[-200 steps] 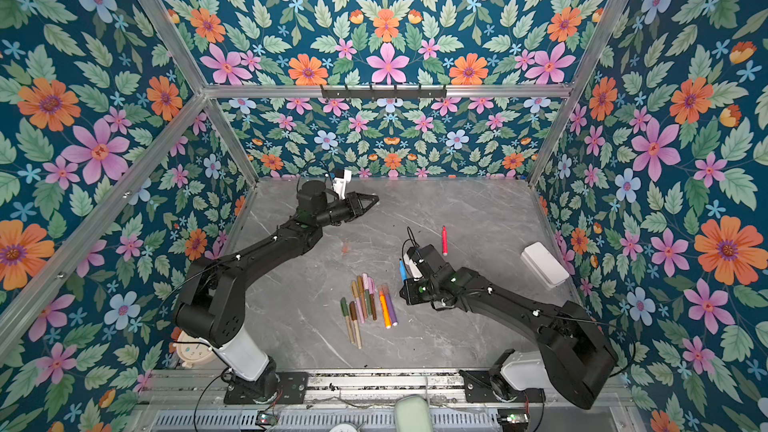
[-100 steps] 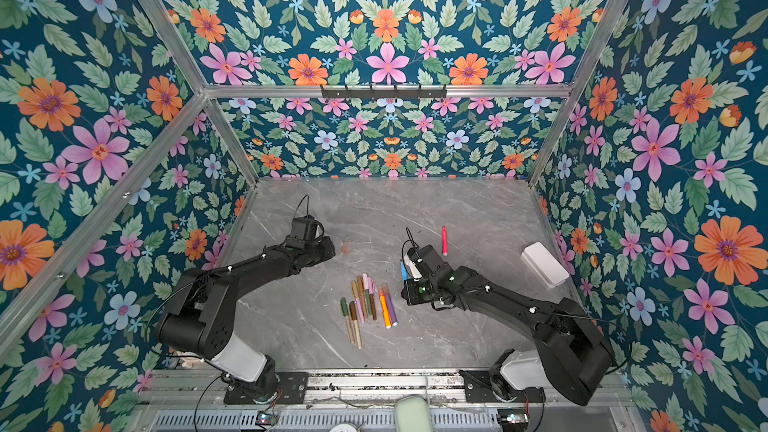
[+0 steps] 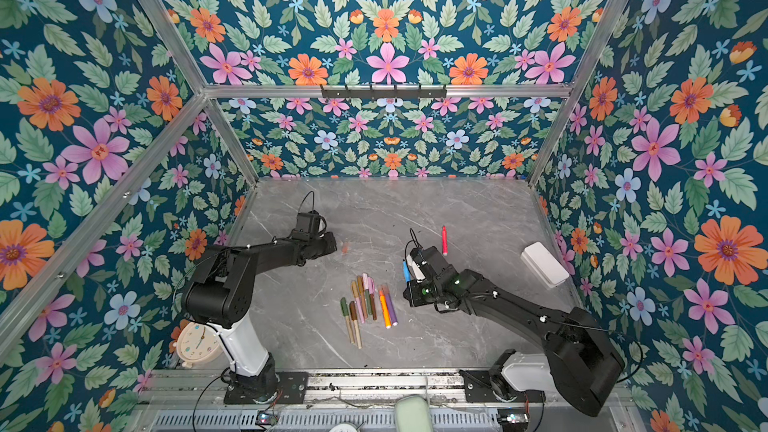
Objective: Open the pen caps
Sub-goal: 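Lower the left gripper and release the cap beside the pink cap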
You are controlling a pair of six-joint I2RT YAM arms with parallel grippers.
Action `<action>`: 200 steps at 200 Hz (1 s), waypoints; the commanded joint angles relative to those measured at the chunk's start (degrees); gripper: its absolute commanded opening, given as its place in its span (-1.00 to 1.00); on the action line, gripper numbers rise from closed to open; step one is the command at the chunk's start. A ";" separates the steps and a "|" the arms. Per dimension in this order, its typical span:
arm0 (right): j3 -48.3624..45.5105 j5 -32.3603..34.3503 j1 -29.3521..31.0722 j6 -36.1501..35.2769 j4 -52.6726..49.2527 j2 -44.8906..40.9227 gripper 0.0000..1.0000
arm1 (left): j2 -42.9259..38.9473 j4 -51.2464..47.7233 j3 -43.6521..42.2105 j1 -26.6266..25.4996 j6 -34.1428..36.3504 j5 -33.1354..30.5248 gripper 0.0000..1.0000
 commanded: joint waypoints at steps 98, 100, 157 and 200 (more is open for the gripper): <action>-0.40 1.06 0.05 -0.17 -0.59 -0.43 -1.00 | -0.41 -3.36 -1.48 0.21 1.26 5.31 -0.72; -0.40 1.06 0.04 -0.23 -0.60 -0.43 -1.00 | -0.42 -3.43 -1.45 0.22 1.27 5.28 -0.72; -0.16 0.97 0.07 -0.17 -0.21 0.41 -1.00 | -0.43 -4.02 -1.52 0.21 1.63 5.15 -0.61; 0.21 0.82 0.08 -0.16 -0.32 0.77 -1.00 | -0.53 -3.75 -1.44 0.18 1.62 5.14 -0.26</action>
